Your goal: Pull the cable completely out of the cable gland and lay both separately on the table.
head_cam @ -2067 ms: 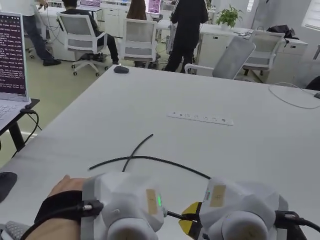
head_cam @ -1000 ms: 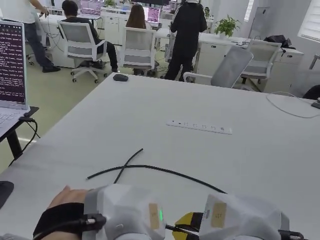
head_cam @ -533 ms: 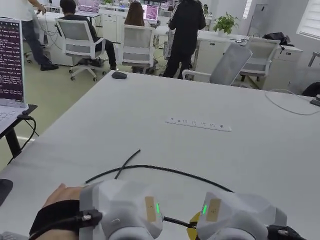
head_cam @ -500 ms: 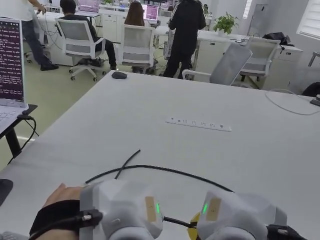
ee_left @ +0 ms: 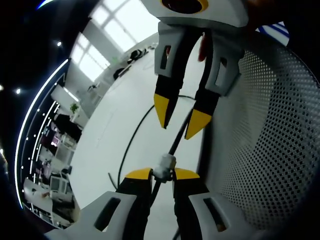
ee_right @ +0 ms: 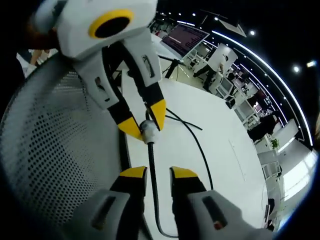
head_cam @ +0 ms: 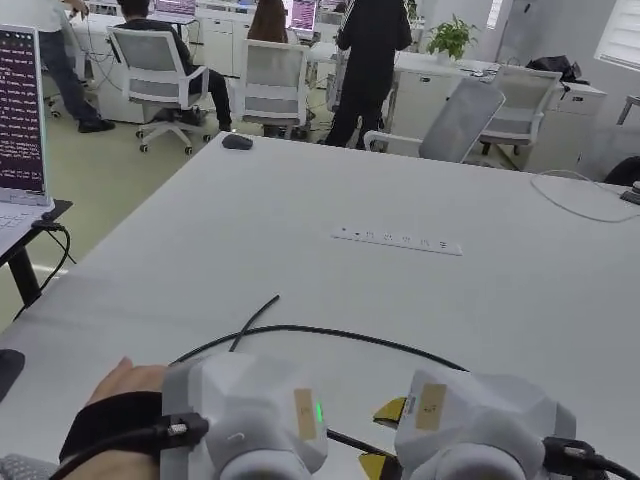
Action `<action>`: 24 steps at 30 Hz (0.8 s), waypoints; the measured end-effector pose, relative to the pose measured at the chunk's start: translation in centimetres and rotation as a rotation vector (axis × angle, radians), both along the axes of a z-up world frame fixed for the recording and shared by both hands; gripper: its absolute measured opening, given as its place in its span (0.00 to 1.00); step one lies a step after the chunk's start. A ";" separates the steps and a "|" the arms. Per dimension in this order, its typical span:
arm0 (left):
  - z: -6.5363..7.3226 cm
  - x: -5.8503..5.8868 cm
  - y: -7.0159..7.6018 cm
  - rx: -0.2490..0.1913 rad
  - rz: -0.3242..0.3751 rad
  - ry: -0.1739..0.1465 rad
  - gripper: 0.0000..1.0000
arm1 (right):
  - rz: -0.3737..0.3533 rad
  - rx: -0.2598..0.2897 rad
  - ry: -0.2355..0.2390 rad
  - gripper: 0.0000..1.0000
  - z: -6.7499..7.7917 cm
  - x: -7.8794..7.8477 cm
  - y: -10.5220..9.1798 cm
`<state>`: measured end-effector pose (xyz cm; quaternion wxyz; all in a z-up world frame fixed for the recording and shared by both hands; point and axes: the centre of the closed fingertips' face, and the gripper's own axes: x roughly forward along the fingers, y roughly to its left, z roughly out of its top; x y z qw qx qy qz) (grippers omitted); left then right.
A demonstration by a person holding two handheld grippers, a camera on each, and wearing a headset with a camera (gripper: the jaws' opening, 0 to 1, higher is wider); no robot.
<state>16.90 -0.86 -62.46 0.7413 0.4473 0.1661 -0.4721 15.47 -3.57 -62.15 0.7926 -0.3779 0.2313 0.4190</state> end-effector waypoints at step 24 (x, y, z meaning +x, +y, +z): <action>0.3 0.2 0.3 -0.015 0.024 -0.010 0.17 | -0.111 -0.136 0.114 0.07 -2.9 -0.2 -2.9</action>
